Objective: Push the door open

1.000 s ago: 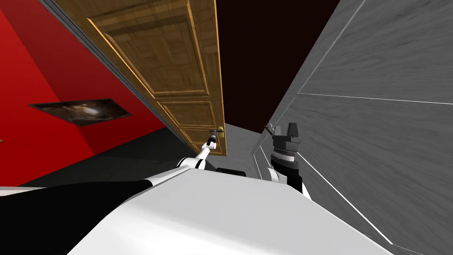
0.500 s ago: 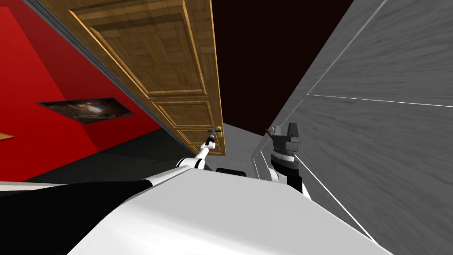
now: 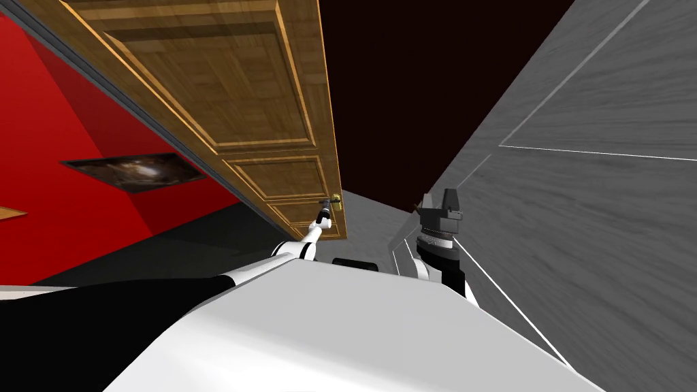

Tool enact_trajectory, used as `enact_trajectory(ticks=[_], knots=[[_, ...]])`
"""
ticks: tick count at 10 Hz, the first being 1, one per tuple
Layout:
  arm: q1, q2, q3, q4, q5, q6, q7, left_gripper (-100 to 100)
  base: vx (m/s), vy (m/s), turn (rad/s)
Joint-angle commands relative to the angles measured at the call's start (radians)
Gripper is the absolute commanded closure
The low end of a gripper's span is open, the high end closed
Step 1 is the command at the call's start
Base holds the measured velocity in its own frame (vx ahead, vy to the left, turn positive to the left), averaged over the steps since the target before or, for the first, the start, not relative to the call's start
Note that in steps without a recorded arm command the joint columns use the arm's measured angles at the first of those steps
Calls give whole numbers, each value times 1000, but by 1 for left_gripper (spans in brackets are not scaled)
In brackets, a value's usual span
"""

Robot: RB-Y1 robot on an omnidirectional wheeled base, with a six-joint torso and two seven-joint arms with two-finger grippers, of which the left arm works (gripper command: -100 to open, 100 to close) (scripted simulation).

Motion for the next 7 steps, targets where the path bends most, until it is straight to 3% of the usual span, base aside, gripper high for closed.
enact_trajectory(ticks=[1,3,7], knots=[[8,9,13,-35,6,10,-14,100,134,-15,33],[4,7,27,-33,19,5,-39,100,79,6,37],[-4,0,58,-32,48,-7,-94,100,178,-29,92]])
